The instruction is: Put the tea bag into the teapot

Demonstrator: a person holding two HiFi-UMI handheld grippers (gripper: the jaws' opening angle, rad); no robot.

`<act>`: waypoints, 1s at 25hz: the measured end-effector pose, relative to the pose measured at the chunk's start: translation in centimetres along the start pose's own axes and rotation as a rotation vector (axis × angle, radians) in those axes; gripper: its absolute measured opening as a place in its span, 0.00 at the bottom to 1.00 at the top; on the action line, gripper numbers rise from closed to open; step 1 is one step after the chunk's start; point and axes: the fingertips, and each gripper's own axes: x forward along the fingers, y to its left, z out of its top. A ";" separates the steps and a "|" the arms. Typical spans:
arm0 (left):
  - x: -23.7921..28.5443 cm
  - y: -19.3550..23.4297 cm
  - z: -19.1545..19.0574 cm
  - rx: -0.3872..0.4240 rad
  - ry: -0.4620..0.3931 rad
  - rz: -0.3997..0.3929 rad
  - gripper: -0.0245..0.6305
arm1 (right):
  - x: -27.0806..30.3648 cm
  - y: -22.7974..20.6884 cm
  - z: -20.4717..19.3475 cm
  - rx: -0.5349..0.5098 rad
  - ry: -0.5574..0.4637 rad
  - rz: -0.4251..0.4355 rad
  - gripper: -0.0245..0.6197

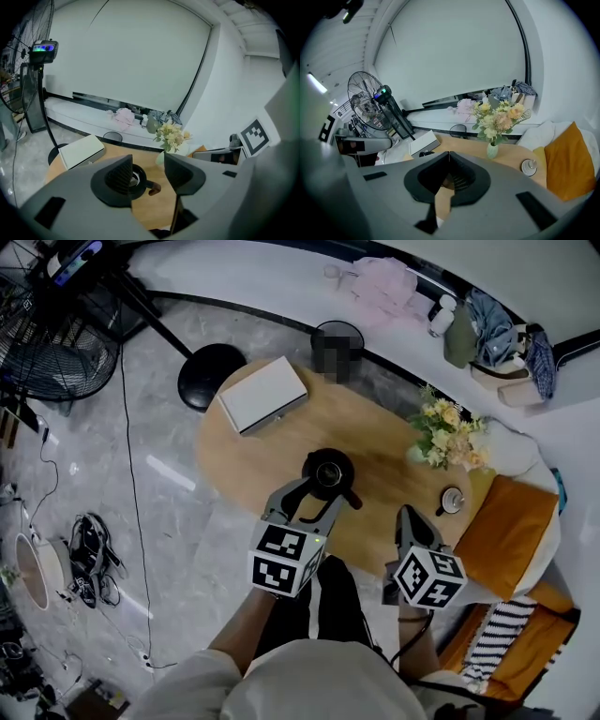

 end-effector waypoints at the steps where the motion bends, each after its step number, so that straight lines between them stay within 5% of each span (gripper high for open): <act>1: 0.0 0.2 -0.1 0.000 0.002 0.004 0.38 | 0.1 0.1 0.0 0.000 0.001 0.000 0.09; 19: -0.7 1.6 -1.1 -0.049 -0.006 0.055 0.31 | 0.3 1.2 -0.6 -0.022 0.019 0.013 0.09; 25: -2.0 2.6 -0.4 -0.055 -0.047 0.110 0.20 | -0.1 1.8 0.3 -0.040 -0.002 0.025 0.09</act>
